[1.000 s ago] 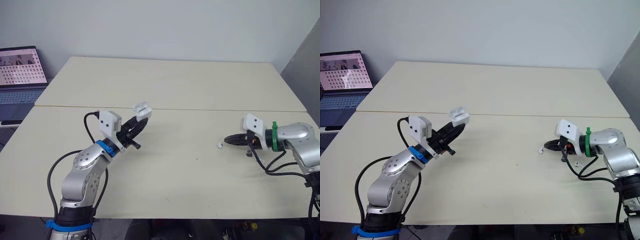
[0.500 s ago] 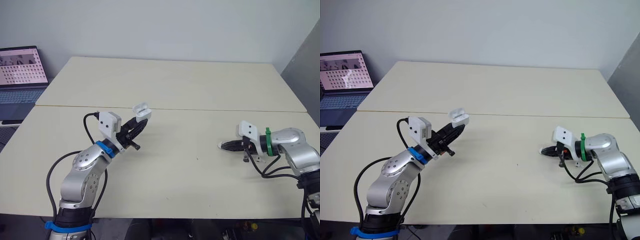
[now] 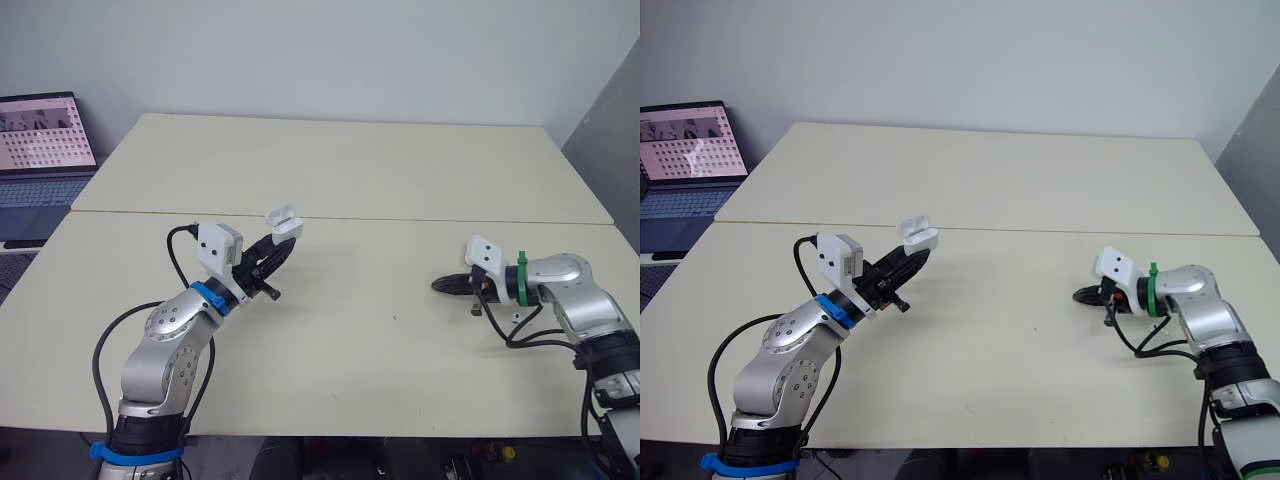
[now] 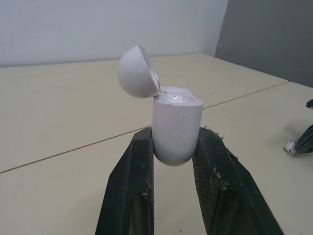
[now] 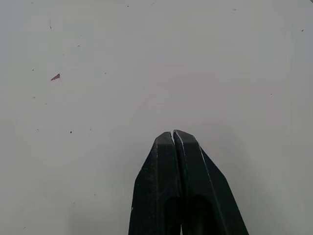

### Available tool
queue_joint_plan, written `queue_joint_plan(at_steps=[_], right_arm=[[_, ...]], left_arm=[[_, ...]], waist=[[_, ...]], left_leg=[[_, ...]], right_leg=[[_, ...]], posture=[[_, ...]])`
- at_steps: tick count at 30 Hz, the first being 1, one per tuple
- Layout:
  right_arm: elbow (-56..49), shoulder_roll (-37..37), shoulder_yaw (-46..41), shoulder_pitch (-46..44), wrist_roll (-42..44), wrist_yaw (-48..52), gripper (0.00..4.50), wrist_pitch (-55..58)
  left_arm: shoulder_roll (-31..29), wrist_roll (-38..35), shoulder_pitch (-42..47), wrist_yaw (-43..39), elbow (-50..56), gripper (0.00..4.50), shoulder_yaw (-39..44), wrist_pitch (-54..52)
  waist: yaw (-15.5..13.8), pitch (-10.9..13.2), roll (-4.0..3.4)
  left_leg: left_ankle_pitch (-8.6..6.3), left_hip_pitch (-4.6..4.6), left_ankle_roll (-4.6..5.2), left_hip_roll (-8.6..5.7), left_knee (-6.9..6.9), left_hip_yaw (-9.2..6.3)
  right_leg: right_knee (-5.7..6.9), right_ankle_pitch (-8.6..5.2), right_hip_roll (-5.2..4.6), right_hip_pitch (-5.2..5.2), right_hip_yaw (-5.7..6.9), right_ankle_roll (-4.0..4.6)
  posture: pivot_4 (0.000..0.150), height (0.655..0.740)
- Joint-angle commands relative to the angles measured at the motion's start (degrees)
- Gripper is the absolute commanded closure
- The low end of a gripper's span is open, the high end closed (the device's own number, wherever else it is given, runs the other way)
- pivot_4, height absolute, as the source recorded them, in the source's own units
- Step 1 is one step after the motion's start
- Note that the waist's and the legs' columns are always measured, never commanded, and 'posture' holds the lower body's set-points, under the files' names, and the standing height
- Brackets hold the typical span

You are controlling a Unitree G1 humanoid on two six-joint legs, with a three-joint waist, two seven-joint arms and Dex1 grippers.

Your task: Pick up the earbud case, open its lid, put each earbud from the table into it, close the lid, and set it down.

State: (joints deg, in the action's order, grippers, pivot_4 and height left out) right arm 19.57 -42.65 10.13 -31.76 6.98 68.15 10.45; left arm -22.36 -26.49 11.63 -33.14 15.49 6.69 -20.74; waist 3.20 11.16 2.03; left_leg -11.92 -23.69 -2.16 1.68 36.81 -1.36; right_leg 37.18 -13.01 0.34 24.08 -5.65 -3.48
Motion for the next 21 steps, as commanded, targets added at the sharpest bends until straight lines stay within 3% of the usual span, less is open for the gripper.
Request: queue_joint_plan(at_steps=[1, 10, 14, 21], right_arm=[[1.3, 0.3, -2.5, -2.8, 0.5, -1.0, 4.46, -1.2], [5.4, 2.1, -3.7, -5.4, 0.4, -3.9, 4.46, -2.8], [3.7, 1.2, -5.5, -5.2, 3.8, 0.4, 4.46, -0.4], [3.0, -2.4, -4.0, -2.4, 2.1, 4.6, 4.46, -2.1]], left_arm=[[0.0, -0.2, 0.5, 0.2, 2.4, 3.78, 0.2, 1.1], [0.2, -0.1, 0.2, 0.3, 2.4, 3.78, 0.1, 1.2], [0.1, -0.2, -0.2, 0.3, 2.8, 3.78, 0.3, 1.1], [0.0, -0.3, -0.5, 0.3, 2.9, 3.78, 0.4, 1.1]], waist=[[0.0, 0.0, 0.0], [0.0, 0.0, 0.0], [0.0, 0.0, 0.0], [0.0, 0.0, 0.0]], left_leg=[[0.0, 0.0, 0.0, 0.0, 0.01, 0.0], [0.0, -0.01, 0.0, 0.0, 0.01, 0.0], [0.0, -0.01, 0.0, 0.0, 0.01, -0.01], [0.0, -0.01, 0.0, 0.0, 0.01, -0.01]], right_leg=[[0.0, 0.0, 0.0, 0.0, 0.0, 0.0], [-0.01, 0.02, 0.0, 0.0, 0.0, 0.0], [0.01, 0.04, 0.0, 0.0, 0.0, 0.02], [-0.01, 0.03, 0.0, -0.01, 0.01, 0.0]], posture=[[0.15, 0.74], [0.15, 0.74], [0.15, 0.74], [0.15, 0.74]])
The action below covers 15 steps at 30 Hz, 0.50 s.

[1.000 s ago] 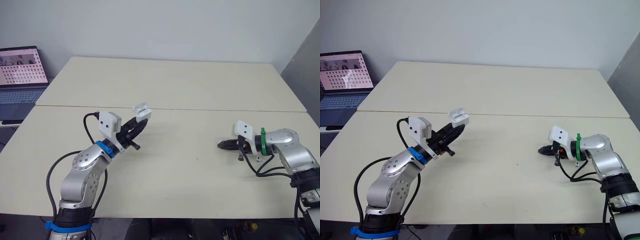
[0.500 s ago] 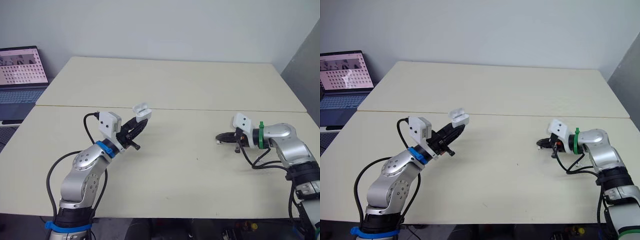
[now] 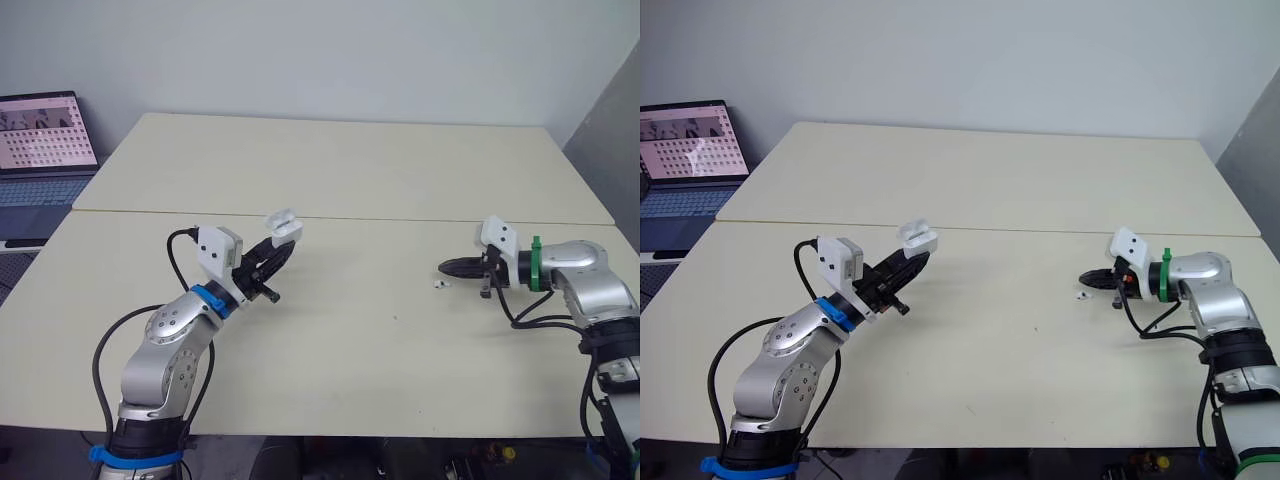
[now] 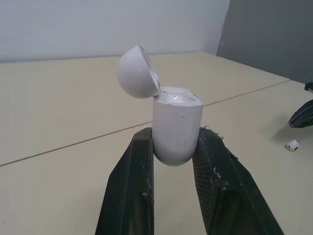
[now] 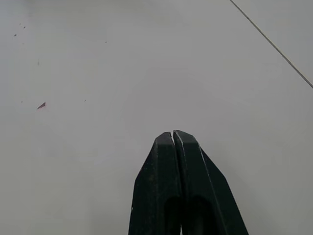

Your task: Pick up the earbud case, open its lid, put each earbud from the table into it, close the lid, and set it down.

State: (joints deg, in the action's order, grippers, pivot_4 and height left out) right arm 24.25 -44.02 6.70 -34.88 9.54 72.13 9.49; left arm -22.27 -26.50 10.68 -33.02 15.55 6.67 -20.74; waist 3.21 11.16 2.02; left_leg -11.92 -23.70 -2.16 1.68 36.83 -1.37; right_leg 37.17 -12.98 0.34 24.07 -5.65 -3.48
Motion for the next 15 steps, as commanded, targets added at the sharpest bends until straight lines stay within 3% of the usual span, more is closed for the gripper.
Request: queue_joint_plan(at_steps=[1, 15], right_arm=[[-1.6, -1.0, -0.5, 1.1, -0.8, 0.3, 4.46, -1.4], [-1.3, 1.0, -0.7, 2.4, -2.4, -3.3, 4.46, -1.8]], left_arm=[[0.0, -0.2, 0.6, 0.2, 2.7, 3.78, 0.3, 1.1], [-0.7, -0.3, 1.5, -0.5, 2.2, 3.78, 0.3, 0.8]], waist=[[0.0, 0.0, 0.0], [0.0, 0.0, 0.0]], left_leg=[[0.0, 0.01, 0.0, 0.0, 0.0, 0.0], [0.0, 0.01, 0.0, 0.0, 0.01, 0.02]], right_leg=[[0.01, 0.0, 0.0, 0.0, 0.0, 0.0], [0.02, 0.01, 0.0, 0.0, -0.02, 0.0]], posture=[[0.15, 0.74], [0.15, 0.74]])
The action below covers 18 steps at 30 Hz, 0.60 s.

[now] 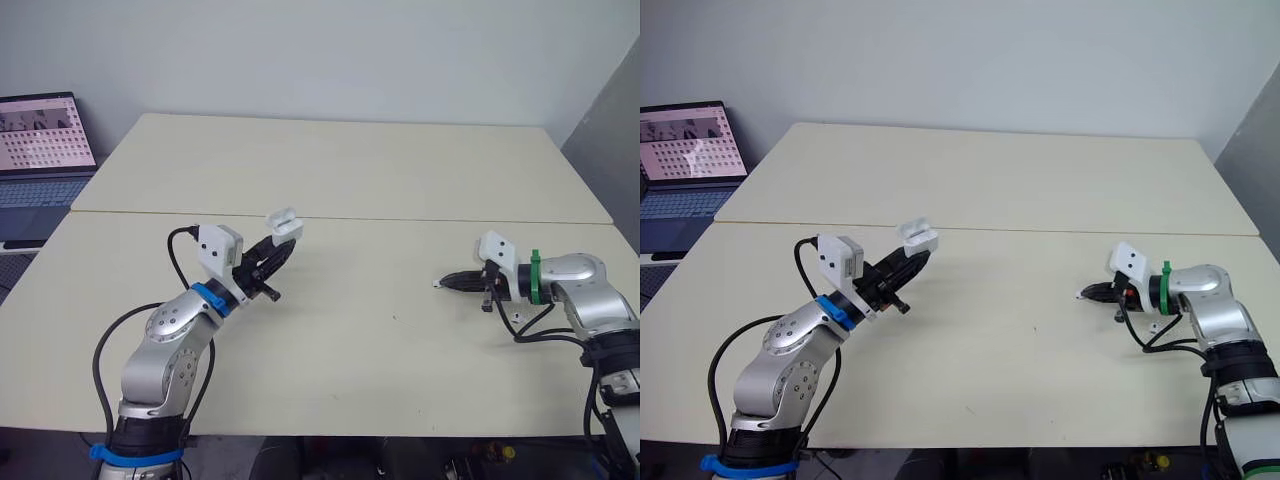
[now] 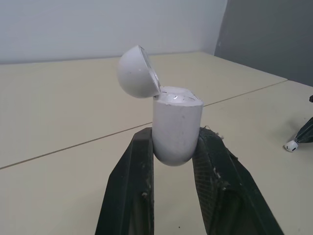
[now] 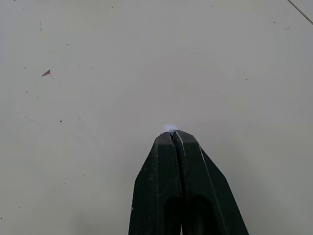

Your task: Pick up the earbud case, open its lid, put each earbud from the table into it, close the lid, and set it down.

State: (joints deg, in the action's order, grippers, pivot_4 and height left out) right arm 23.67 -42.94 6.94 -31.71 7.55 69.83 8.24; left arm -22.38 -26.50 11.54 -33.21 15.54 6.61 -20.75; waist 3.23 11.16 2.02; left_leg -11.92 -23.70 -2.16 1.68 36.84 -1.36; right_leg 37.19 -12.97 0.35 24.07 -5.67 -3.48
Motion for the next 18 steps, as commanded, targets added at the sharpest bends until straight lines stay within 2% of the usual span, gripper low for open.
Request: queue_joint_plan(at_steps=[1, 18], right_arm=[[-0.7, 0.0, -1.0, -0.9, -0.4, -1.2, 4.46, -0.5], [5.4, 1.0, -1.2, -4.7, -4.2, -6.7, 4.46, -4.5]], left_arm=[[-0.6, -0.3, 0.6, -0.3, 2.3, 3.78, 0.4, 0.8], [-0.4, -0.2, 0.1, 0.0, 2.6, 3.78, 0.2, 0.8]], waist=[[0.0, 0.0, 0.0], [0.0, 0.0, 0.0]], left_leg=[[0.0, 0.0, 0.0, 0.0, 0.0, 0.0], [0.0, 0.0, 0.0, 0.0, 0.01, 0.0]], right_leg=[[0.0, 0.0, 0.0, 0.0, 0.0, 0.0], [0.01, 0.07, 0.0, 0.0, 0.0, 0.1]], posture=[[0.15, 0.74], [0.15, 0.74]])
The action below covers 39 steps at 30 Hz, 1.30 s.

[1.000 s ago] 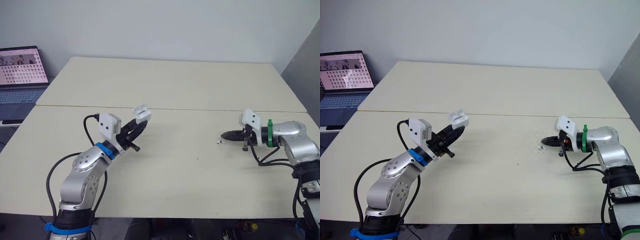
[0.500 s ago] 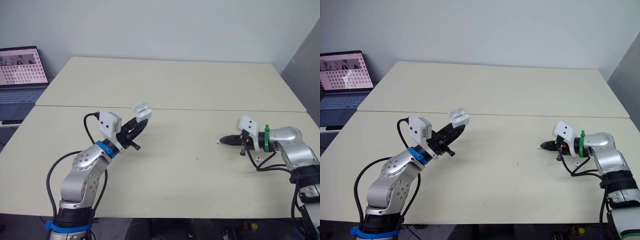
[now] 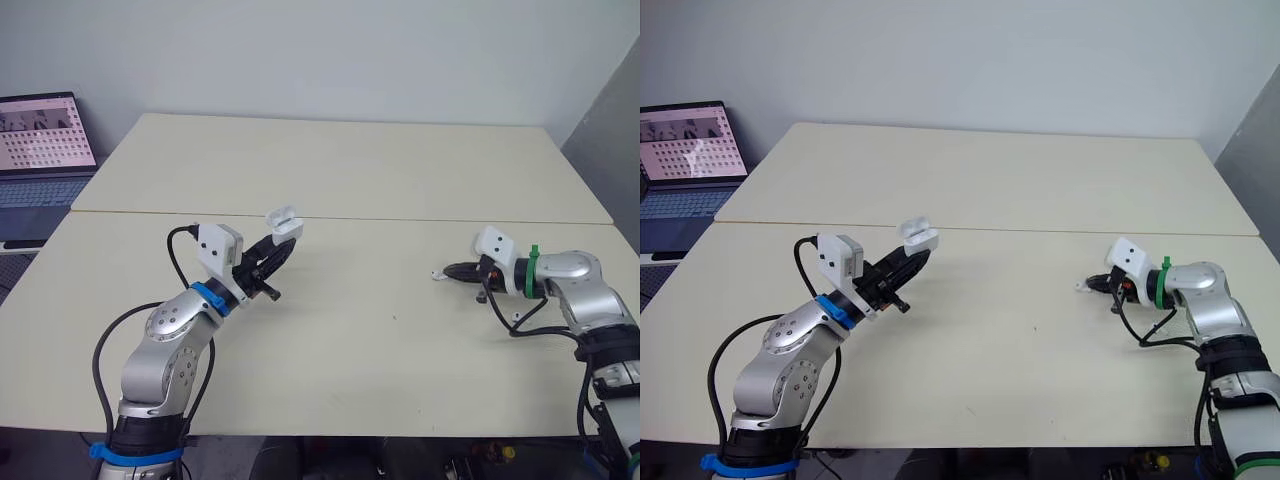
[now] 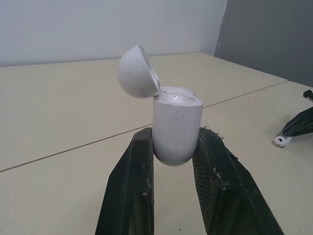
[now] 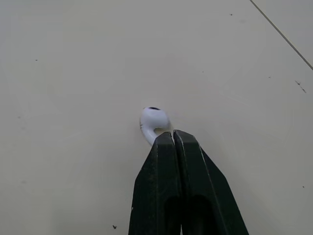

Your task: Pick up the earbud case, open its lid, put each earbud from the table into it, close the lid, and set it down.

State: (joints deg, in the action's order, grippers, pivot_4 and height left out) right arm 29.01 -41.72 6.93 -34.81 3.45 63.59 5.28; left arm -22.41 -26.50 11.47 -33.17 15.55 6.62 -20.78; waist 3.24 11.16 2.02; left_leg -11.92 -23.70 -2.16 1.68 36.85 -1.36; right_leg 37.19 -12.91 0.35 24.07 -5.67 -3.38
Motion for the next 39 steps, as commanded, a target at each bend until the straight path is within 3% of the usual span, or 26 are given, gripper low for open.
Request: queue_joint_plan(at_steps=[1, 10, 13, 17, 23, 39], right_arm=[[0.5, -0.3, -1.3, -1.8, -0.2, -0.6, 4.46, -1.7], [-3.1, -2.8, -1.5, -3.9, 2.9, 6.7, 4.46, 3.2], [-4.8, -4.5, 0.8, -5.8, 1.2, 10.0, 3.86, 4.3], [-4.3, -3.9, 6.3, -9.5, -3.9, 12.0, 2.58, 1.7], [-3.7, -2.0, 10.7, -11.8, -7.6, 13.3, 2.58, 3.6], [11.0, 1.9, 13.4, -17.8, -13.4, 12.4, 2.58, -2.1]], left_arm=[[-0.4, -0.2, 0.2, -0.1, 2.5, 3.78, 0.2, 0.8], [-0.7, -0.3, -0.1, -0.3, 2.4, 3.78, 0.6, 0.9], [-0.6, -0.3, -0.2, -0.4, 2.4, 3.78, 0.5, 1.0], [-0.1, 0.0, 0.5, -0.3, 1.8, 3.78, -0.1, 1.4], [0.3, 0.2, -0.7, 0.1, 2.8, 3.78, -0.1, 1.6], [0.2, 0.0, -2.4, 1.5, 4.8, 3.78, 0.4, 1.3]], waist=[[0.0, 0.0, 0.0], [0.0, 0.0, 0.0], [0.0, 0.0, 0.0], [0.1, 0.0, 0.0], [0.0, 0.0, 0.0], [0.0, 0.0, 0.0]], left_leg=[[0.0, 0.0, 0.0, 0.0, 0.0, -0.01], [0.0, 0.0, 0.0, 0.0, 0.0, 0.0], [0.0, 0.0, 0.0, 0.0, 0.0, 0.0], [0.0, 0.02, 0.0, 0.01, 0.01, 0.02], [0.0, -0.04, 0.0, 0.0, 0.0, -0.01], [0.0, -0.02, 0.0, 0.0, 0.04, -0.01]], right_leg=[[0.0, 0.0, 0.0, 0.0, 0.01, 0.0], [0.0, 0.01, 0.0, 0.0, -0.01, -0.01], [0.0, 0.0, 0.0, 0.0, 0.0, -0.02], [0.0, -0.04, 0.0, 0.01, 0.0, -0.08], [-0.03, 0.02, -0.01, 0.02, 0.02, 0.02], [0.0, 0.12, -0.01, 0.01, 0.02, 0.15]], posture=[[0.15, 0.74], [0.15, 0.74], [0.15, 0.74], [0.15, 0.74], [0.15, 0.74], [0.15, 0.74]])
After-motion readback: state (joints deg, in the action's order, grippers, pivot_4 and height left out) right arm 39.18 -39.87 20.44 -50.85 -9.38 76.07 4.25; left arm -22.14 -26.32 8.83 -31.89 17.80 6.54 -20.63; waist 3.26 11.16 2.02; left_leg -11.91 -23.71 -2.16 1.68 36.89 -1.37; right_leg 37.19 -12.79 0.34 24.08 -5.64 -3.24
